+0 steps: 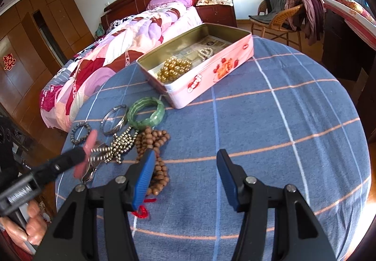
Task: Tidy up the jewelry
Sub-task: 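Close the left tool on the pink bangle and lift it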
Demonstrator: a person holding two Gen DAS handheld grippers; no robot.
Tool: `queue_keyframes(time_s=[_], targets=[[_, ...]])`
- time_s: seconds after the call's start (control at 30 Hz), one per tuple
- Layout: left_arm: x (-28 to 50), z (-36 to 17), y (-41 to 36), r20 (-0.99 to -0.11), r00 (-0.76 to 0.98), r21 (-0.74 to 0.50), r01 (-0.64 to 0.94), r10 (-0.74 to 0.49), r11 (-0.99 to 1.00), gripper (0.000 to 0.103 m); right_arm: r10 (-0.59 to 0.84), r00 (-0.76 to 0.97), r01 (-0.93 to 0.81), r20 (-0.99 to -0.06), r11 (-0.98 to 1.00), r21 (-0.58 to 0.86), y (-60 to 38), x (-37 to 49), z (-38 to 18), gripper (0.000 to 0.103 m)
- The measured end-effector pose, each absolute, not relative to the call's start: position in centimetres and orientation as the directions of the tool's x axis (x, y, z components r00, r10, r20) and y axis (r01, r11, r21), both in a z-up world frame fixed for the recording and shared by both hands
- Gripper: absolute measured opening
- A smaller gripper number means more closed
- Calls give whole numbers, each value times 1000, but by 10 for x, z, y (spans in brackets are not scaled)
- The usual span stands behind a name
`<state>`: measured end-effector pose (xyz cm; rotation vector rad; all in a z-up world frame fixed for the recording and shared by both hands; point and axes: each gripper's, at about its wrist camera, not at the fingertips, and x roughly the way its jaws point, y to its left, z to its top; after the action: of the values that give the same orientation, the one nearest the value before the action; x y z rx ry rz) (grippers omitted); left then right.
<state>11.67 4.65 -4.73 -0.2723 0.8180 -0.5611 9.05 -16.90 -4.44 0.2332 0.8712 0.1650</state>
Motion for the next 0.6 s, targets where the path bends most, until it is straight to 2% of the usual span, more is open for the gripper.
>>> queue_keyframes(time_s=[0.1,0.3,0.37,0.43,0.47,0.5,0.6], targets=[[117,-44,45,-596,557,-438,378,-578,816,0,256,622,-77,-740,960,268,-161,92,-46,58],[117,-58,35,-680,532,-330,392,-504,859,2,240,611,-93,-754,968,233,-151,92,-50,58],[113,-60,27,-711,540,-236,419,-449,877,11,240,612,-79,-753,967,243,-153,92,-50,58],[112,-63,21,-729,542,-189,428,-419,884,36,242,612,-67,-753,964,256,-157,92,-50,58],[112,-65,20,-733,545,-174,429,-408,887,41,241,611,-63,-754,964,257,-158,92,-50,58],[113,-66,19,-734,549,-164,428,-399,889,45,240,611,-61,-755,964,257,-159,92,-50,58],[114,-64,26,-728,573,-145,408,-376,901,45,237,614,-61,-753,965,254,-160,90,-48,58]])
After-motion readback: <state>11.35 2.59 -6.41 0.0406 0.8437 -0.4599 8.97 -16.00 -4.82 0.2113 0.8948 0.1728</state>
